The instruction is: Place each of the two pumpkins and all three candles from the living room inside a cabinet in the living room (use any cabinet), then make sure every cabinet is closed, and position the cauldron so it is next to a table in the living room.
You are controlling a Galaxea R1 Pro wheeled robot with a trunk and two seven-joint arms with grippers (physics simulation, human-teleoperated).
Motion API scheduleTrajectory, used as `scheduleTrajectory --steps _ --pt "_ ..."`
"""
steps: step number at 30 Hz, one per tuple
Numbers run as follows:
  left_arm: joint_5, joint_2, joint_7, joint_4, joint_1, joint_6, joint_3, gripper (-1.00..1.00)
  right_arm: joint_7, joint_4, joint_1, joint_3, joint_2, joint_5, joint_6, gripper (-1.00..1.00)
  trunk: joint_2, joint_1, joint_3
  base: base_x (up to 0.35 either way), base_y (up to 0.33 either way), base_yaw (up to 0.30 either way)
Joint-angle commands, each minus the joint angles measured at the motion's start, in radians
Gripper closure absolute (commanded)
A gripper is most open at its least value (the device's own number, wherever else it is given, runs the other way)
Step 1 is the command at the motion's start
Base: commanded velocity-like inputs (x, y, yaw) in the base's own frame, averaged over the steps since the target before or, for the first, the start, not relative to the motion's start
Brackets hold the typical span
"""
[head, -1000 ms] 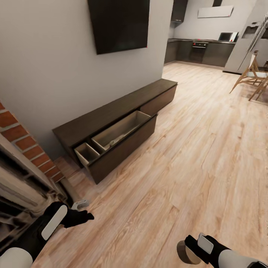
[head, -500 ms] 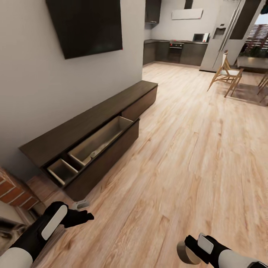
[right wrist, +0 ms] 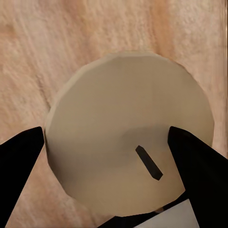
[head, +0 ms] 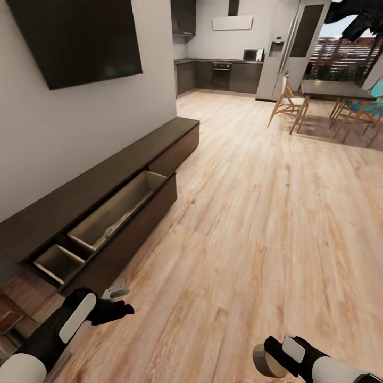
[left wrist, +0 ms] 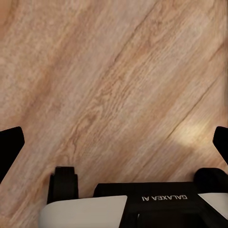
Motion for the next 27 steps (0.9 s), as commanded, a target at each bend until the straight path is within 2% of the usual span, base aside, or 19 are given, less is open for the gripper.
scheduleTrajectory --steps 1,22,27 --pt "0.011 0.001 0.010 -0.002 0.000 0.001 -0.003 -1.00 -0.007 -0.003 0.000 0.008 -0.001 -0.007 0.005 1.00 0.000 0.000 0.000 0.000 0.000 -0.284" --pt "0.011 0.001 0.009 -0.002 0.000 0.001 -0.003 -1.00 -0.007 -0.003 0.000 0.008 -0.001 -0.007 0.003 1.00 0.000 0.000 0.011 0.000 0.000 -0.283" --pt "0.011 0.001 0.009 0.000 0.000 0.001 -0.004 -1.00 -0.007 -0.003 0.000 0.008 -0.001 -0.007 -0.021 1.00 0.000 0.000 0.015 0.000 0.000 -0.279"
